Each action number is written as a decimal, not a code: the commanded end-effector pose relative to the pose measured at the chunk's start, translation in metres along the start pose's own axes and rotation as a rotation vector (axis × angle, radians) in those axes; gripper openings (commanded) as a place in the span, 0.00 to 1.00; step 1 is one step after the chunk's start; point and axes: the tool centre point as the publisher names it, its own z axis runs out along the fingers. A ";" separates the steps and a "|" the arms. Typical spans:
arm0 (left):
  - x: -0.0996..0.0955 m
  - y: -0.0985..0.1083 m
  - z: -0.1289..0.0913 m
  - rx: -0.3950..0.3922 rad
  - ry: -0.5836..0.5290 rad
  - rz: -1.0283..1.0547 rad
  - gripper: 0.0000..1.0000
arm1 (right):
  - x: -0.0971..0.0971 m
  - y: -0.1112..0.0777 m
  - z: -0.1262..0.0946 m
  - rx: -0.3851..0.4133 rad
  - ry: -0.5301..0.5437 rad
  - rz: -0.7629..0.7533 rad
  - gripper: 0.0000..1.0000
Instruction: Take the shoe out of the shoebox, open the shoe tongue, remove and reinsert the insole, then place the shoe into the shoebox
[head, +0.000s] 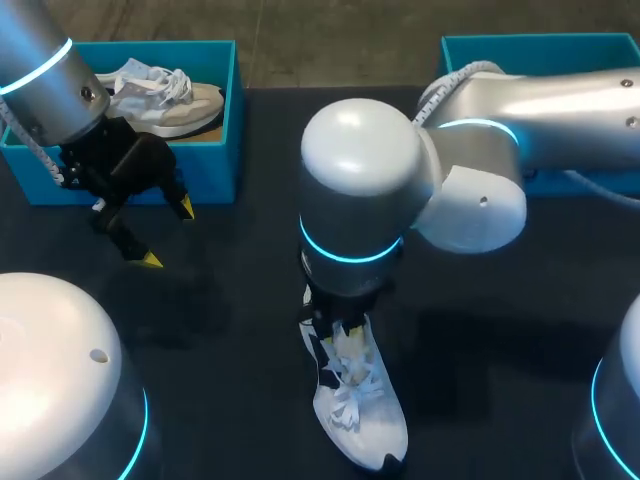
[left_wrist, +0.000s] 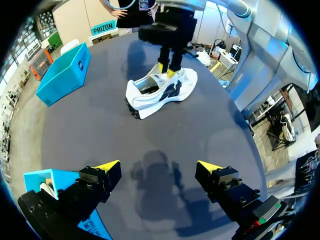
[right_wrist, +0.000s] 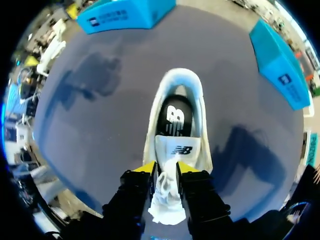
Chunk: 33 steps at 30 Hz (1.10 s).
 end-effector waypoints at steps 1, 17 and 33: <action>0.001 0.000 -0.001 -0.002 0.000 0.000 1.00 | 0.001 -0.001 -0.032 -0.033 -0.037 -0.091 0.31; 0.001 0.000 -0.001 -0.002 0.000 0.000 1.00 | -0.001 0.023 -0.051 -0.154 0.142 -0.919 1.00; 0.001 0.000 -0.001 -0.002 0.000 0.000 1.00 | -0.008 0.037 -0.049 -0.177 0.122 -1.079 1.00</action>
